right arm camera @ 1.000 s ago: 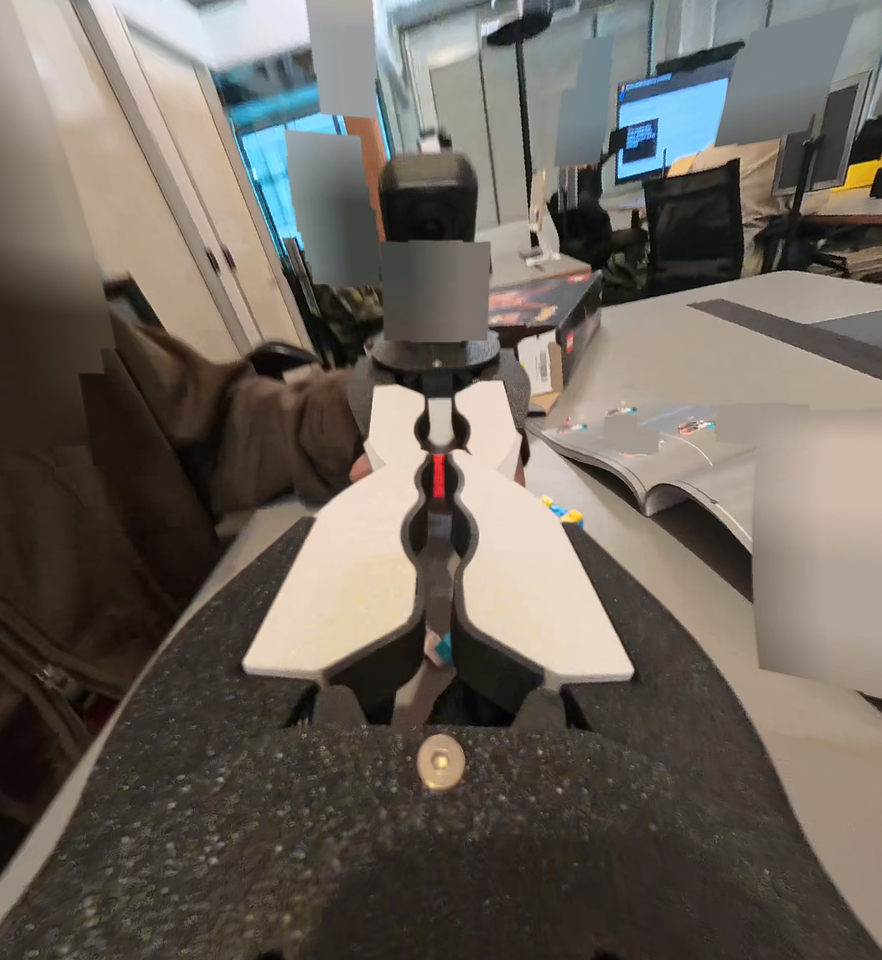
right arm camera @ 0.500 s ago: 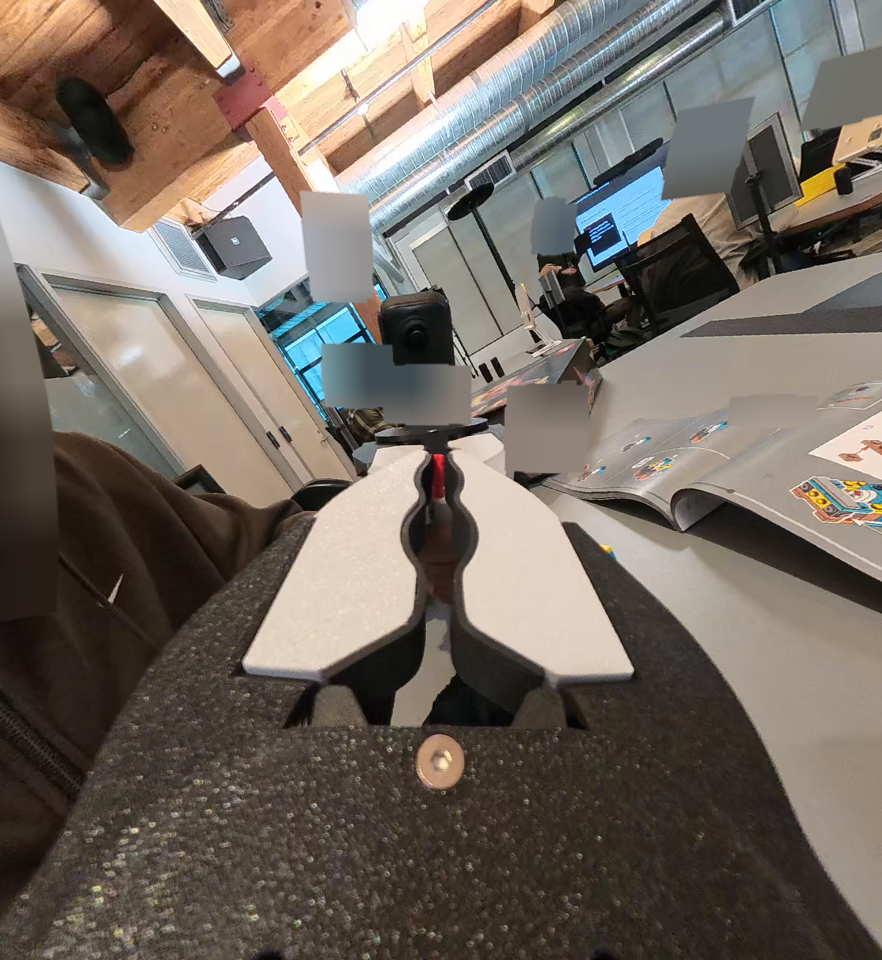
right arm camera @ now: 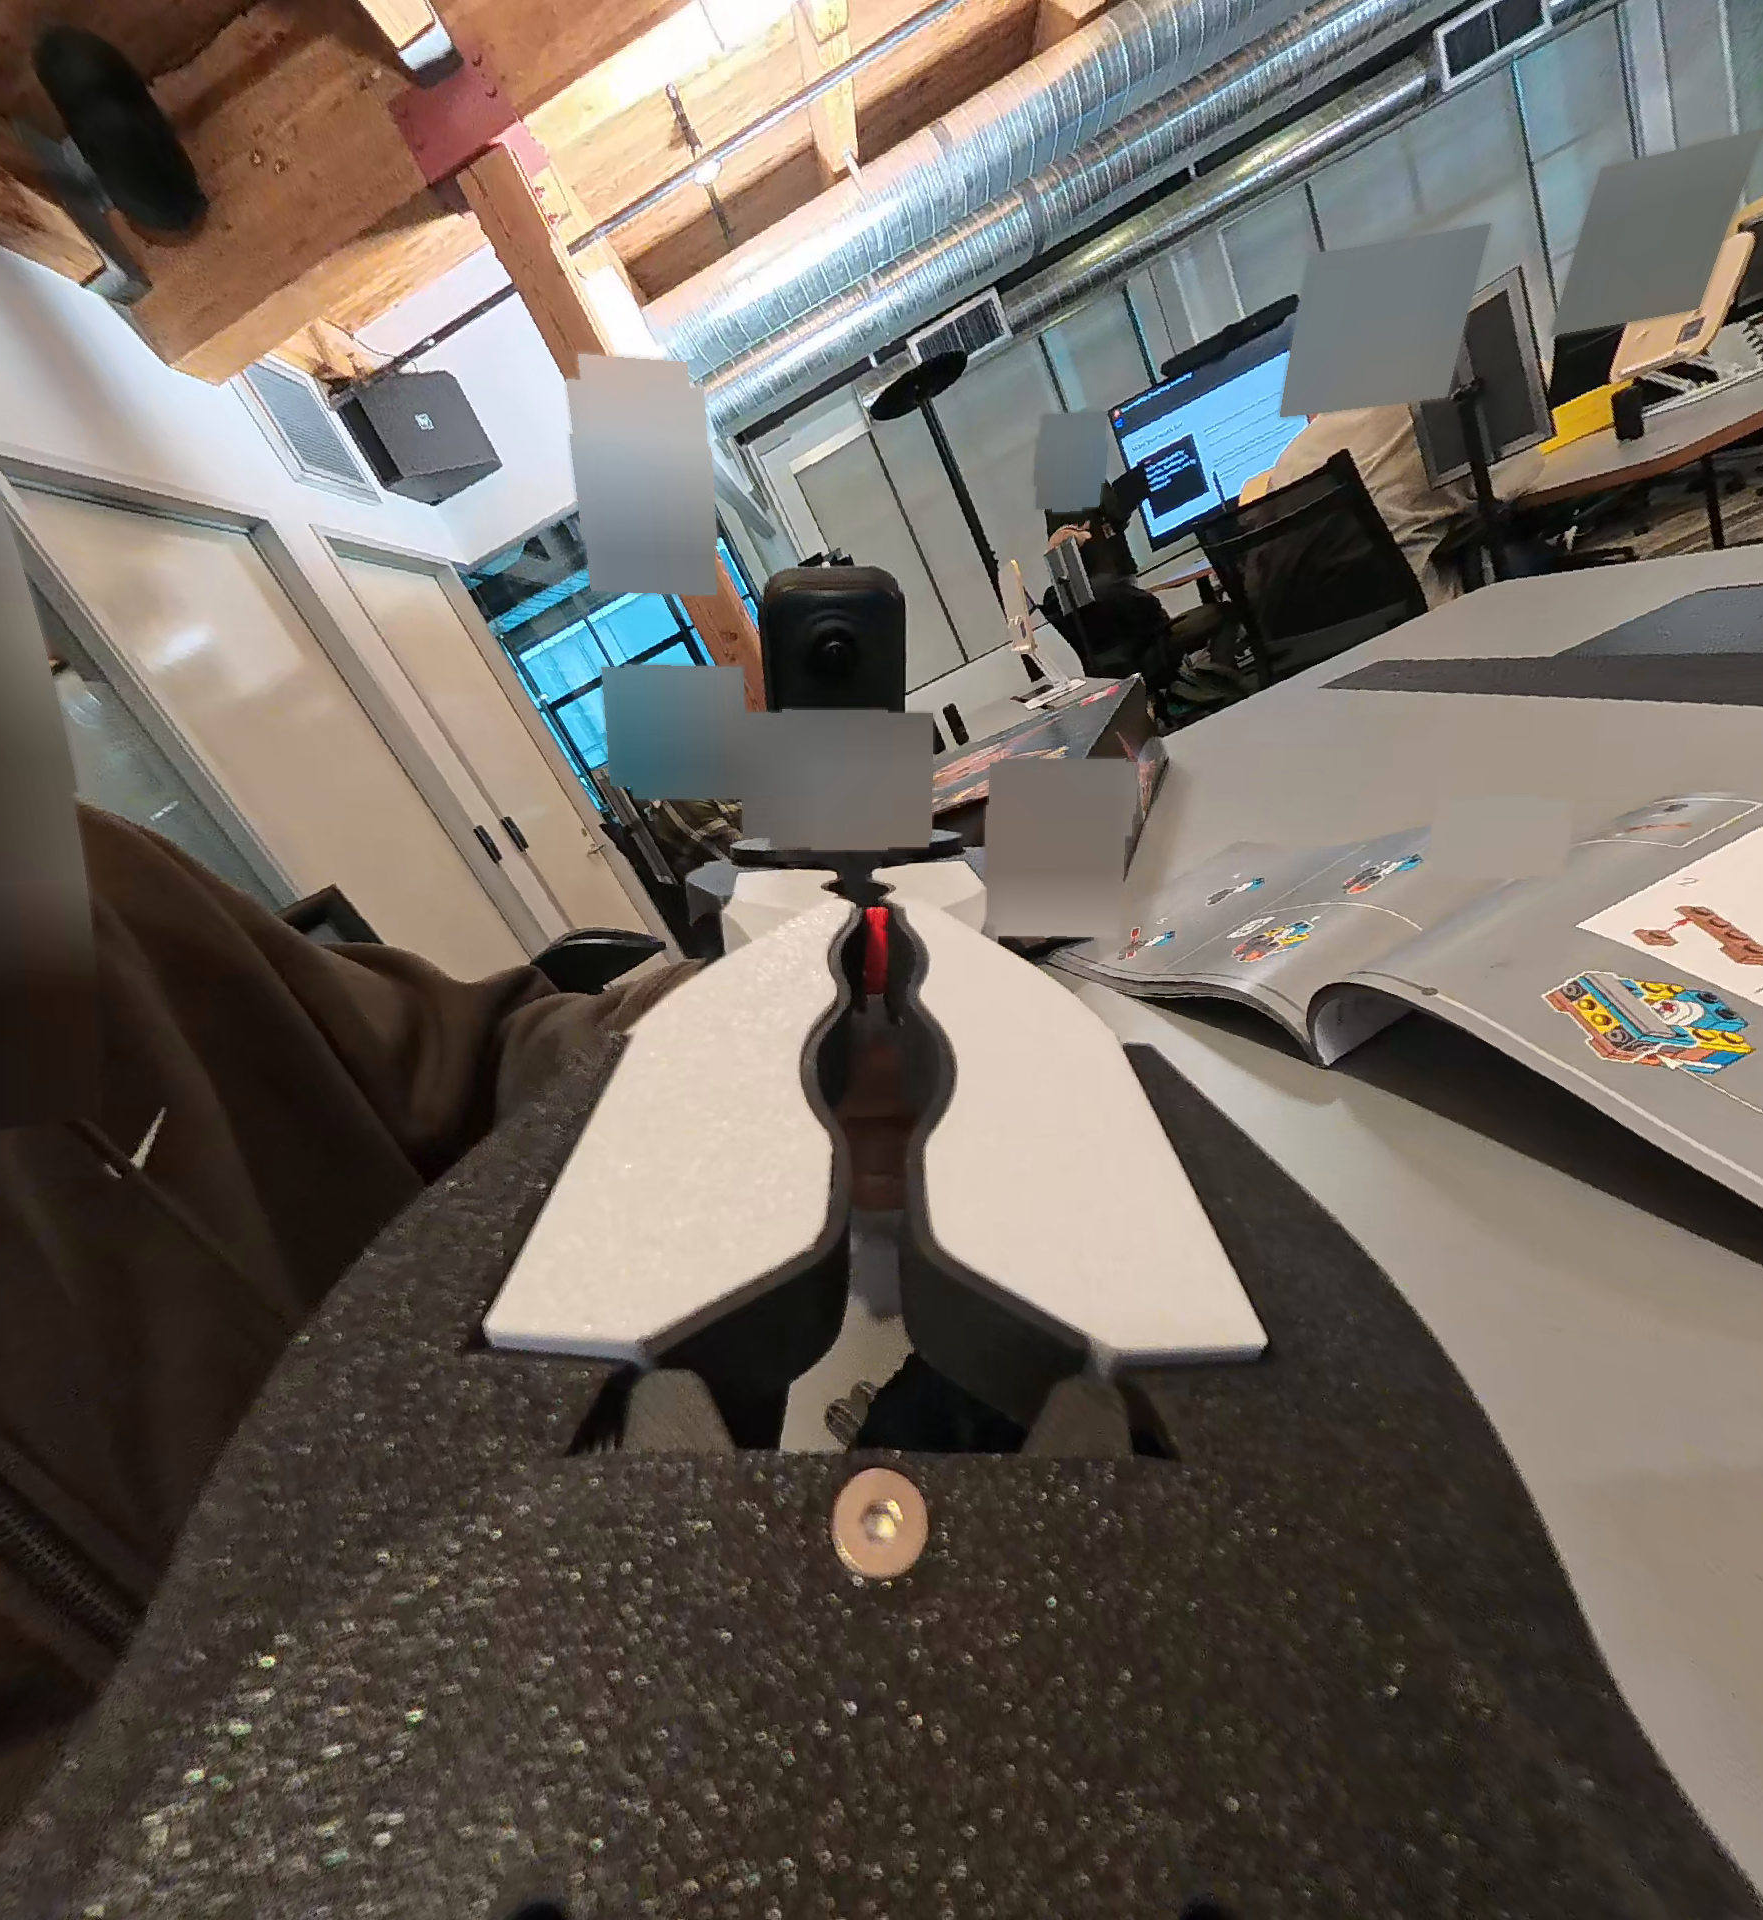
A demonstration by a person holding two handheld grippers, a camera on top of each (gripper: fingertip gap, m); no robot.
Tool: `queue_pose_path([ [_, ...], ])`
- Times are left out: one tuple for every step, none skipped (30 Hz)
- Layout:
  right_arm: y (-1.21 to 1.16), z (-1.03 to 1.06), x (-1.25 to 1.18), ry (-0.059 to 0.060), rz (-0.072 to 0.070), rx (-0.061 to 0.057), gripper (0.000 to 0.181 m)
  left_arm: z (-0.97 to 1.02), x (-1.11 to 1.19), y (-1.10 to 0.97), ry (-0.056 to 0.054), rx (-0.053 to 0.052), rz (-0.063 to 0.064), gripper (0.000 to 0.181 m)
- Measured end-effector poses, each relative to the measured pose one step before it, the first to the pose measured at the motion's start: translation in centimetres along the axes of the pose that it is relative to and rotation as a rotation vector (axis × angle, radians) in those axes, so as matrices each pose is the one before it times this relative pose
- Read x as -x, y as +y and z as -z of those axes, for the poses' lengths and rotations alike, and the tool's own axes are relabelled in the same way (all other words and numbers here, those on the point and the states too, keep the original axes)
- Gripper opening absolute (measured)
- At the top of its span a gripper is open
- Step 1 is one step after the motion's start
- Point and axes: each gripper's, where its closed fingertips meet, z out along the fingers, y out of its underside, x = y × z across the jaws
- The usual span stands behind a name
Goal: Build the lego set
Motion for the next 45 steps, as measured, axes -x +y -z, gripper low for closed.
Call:
queue_pose_path([
  [0.068,0.019,-0.031,0.0053,0.0137,0.0089,0.004,0.048,0.053,0.083,-0.0063,0.0102,-0.0115,0.003],
  [0.055,0.035,-0.033,0.0054,0.0176,0.0115,0.004,0.046,0.054,0.095,-0.0059,0.0136,-0.0093,0.003],
  [0.059,0.06,-0.044,0.0051,0.0201,0.013,0.004,0.073,0.068,0.069,-0.007,0.0129,-0.0114,0.003],
  [-0.03,0.089,-0.079,0.006,0.0186,0.0084,0.004,0.105,0.039,-0.046,-0.0076,0.007,-0.0162,0.003],
  [-0.13,0.146,-0.134,0.0078,0.0144,0.0024,0.004,0.099,0.035,-0.031,-0.0084,0.0093,-0.017,0.003],
  [-0.192,0.155,-0.126,0.0061,0.0113,-0.0009,0.006,0.075,0.092,0.05,-0.0148,0.0173,-0.0194,0.003],
  [-0.205,0.136,-0.107,0.0059,0.0092,-0.0014,0.006,0.028,0.192,0.233,-0.0237,0.031,-0.0265,0.003],
  [-0.15,0.093,-0.087,0.0059,0.0065,0.0011,0.006,-0.027,0.135,0.36,-0.0248,0.038,-0.0371,0.003],
  [-0.017,0.005,0.004,0.0015,0.003,0.0076,0.007,-0.075,0.065,0.364,-0.0226,0.0372,-0.0419,0.003],
  [0.124,-0.072,0.144,-0.0053,0.0018,0.0155,0.007,-0.112,-0.007,0.314,-0.0198,0.0308,-0.0396,0.003],
  [0.264,-0.137,0.146,-0.0035,0.0054,0.0229,0.009,-0.138,-0.088,0.236,-0.0127,0.0235,-0.0316,0.003],
  [0.331,-0.159,0.098,0.0029,0.012,0.0267,0.009,-0.141,-0.107,0.186,-0.0093,0.0184,-0.0232,0.003],
  [0.307,-0.15,0.081,0.006,0.0172,0.0244,0.01,-0.141,-0.076,0.184,-0.0088,0.0166,-0.0183,0.003],
  [0.229,-0.111,0.054,0.0062,0.0169,0.019,0.01,-0.107,-0.048,0.187,-0.0067,0.0148,-0.0155,0.003],
  [0.172,-0.067,-0.003,0.0083,0.0125,0.0153,0.01,-0.055,-0.035,0.13,-0.0046,0.0102,-0.012,0.003],
  [0.134,-0.028,-0.04,0.0063,0.009,0.0133,0.01,-0.022,-0.011,0.092,-0.0024,0.0076,-0.0074,0.003],
  [0.119,0.014,-0.036,0.0035,0.0082,0.0125,0.01,0.016,0.003,0.044,-0.0012,0.0044,-0.0031,0.004],
  [0.113,0.043,-0.067,0.0038,0.0098,0.0125,0.009,0.036,0.032,0.025,-0.0005,0.0034,0.0006,0.003],
  [0.122,0.07,-0.08,0.0037,0.0125,0.0131,0.009,0.049,-0.006,0.021,0.0018,0.0036,0.0011,0.004],
  [0.115,0.076,-0.049,0.0009,0.015,0.0148,0.009,0.07,0.015,0.028,-0.0001,0.0045,-0.0011,0.004],
  [0.12,0.08,-0.072,0.0025,0.0166,0.016,0.009,0.077,0.073,-0.012,-0.0053,0.0024,-0.0045,0.003],
  [0.106,0.089,-0.027,-0.0002,0.0155,0.0141,0.009,0.06,0.058,-0.002,-0.0056,0.0037,-0.0059,0.003],
  [0.14,0.064,0.011,-0.0033,0.0124,0.0157,0.008,0.049,0.037,0.046,-0.0041,0.0066,-0.0067,0.004],
  [0.192,0.028,-0.015,0.0002,0.0116,0.0185,0.008,0.028,0.016,0.052,-0.004,0.0078,-0.0063,0.004],
  [0.133,0.016,-0.003,0.0007,0.0111,0.012,0.008,0.008,-0.039,0.073,0.0002,0.0076,-0.0052,0.004],
  [0.072,-0.005,0.116,-0.0056,0.0085,0.0062,0.008,-0.006,-0.03,0.04,-0.0003,0.0049,-0.0044,0.004],
  [0.011,-0.031,0.172,-0.0093,0.0043,0.0018,0.008,-0.021,-0.044,0.056,-0.0005,0.005,-0.0044,0.004],
  [-0.011,-0.043,0.185,-0.0091,0.0021,0.0002,0.008,-0.036,-0.008,0.074,-0.0018,0.0062,-0.004,0.004],
  [0.031,-0.053,0.19,-0.0101,0.002,0.0022,0.008,-0.033,-0.04,0.076,-0.0002,0.0054,-0.005,0.004],
  [0.12,-0.077,0.16,-0.0076,0.0021,0.008,0.008,-0.03,-0.053,0.054,0.0008,0.0042,-0.0056,0.004],
  [0.193,-0.095,0.062,-0.0013,0.0032,0.0128,0.008,-0.03,-0.072,0.044,0.0017,0.0044,-0.0059,0.004],
  [0.145,-0.063,0.031,0.0007,0.005,0.0102,0.008,-0.029,-0.051,0.083,0.0007,0.0072,-0.0056,0.004],
  [0.047,-0.031,0.064,-0.0015,0.0037,0.0035,0.007,-0.027,-0.009,0.084,-0.0014,0.0063,-0.0072,0.004],
  [0.031,-0.016,0.021,-0.0004,0.0001,0.0035,0.007,-0.014,-0.072,0.011,0.0024,0.0018,-0.0048,0.004],
  [0.021,-0.007,-0.003,0.0003,-0.0011,0.0019,0.006,-0.006,-0.088,-0.002,0.0041,0.0012,-0.0031,0.004],
  [0.032,0.0,-0.024,0.0004,-0.0015,0.0022,0.004,-0.015,0.007,0.036,-0.0011,0.0032,-0.0024,0.004],
  [0.042,0.0,-0.036,0.0009,-0.0028,0.0024,0.004,0.0,0.035,0.04,-0.0023,0.003,-0.0025,0.004],
  [0.009,-0.004,-0.036,0.0009,-0.0036,0.0006,0.004,0.007,0.03,0.017,-0.0006,0.0003,-0.0006,0.004],
  [-0.037,0.003,-0.01,-0.0012,-0.0057,-0.0041,0.004,0.034,0.018,-0.053,0.0015,-0.0047,0.0025,0.004],
  [-0.097,0.021,-0.003,-0.003,-0.0105,-0.0086,0.004,0.062,0.004,-0.098,0.0023,-0.007,0.0036,0.004],
  [-0.086,0.02,-0.017,-0.0039,-0.0145,-0.0092,0.004,0.053,0.032,-0.071,0.0011,-0.0049,0.0019,0.004],
  [-0.073,0.022,-0.023,-0.0037,-0.0142,-0.0088,0.004,0.066,0.043,-0.057,-0.0016,-0.0039,-0.0018,0.004],
  [-0.06,0.034,-0.043,-0.0019,-0.0099,-0.0082,0.004,0.054,0.055,-0.055,-0.0024,-0.0032,-0.0036,0.004],
  [-0.064,0.054,-0.029,-0.001,-0.0059,-0.0069,0.004,0.07,0.048,-0.071,-0.0028,-0.0032,-0.0026,0.004],
  [-0.061,0.062,-0.034,-0.0007,-0.0046,-0.0068,0.004,0.075,0.054,-0.08,-0.002,-0.0043,-0.0012,0.004],
])
